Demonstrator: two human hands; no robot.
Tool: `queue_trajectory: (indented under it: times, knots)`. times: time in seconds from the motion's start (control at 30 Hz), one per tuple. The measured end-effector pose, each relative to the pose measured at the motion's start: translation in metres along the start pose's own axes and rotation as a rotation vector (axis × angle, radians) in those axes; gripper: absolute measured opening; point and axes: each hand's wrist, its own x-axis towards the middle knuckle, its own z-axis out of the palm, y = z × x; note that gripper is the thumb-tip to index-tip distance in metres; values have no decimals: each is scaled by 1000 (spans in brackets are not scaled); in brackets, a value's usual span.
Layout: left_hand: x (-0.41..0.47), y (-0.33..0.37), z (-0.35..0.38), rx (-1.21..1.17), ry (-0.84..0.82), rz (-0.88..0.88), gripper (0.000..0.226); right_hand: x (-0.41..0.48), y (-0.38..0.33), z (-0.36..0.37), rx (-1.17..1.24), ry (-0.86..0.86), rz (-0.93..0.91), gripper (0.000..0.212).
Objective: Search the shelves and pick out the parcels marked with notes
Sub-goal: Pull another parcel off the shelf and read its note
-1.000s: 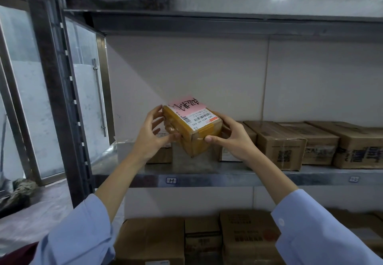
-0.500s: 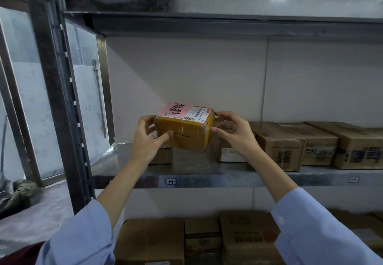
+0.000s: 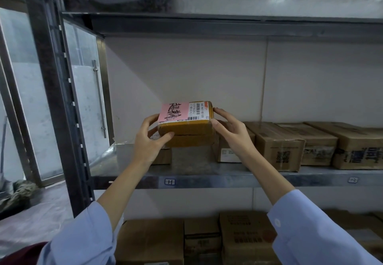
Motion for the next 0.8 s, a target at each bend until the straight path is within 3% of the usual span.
queue_trajectory:
  times: [0.17,0.43,0.6,0.8]
  knots:
    - [-3,1,1,-7,-81,26,56,1,2,4,-138,12,19,90]
    - [-1,3,-12,-111,-240,-21,67,5,7,-2,-140,77,-33,81]
    - [1,3,-19,-165,-244,-10,65,7,8,-4,-175,101,-108,76]
    - [0,11,-26,-106,-233,6,81,10,8,4,-183,152,-136,68]
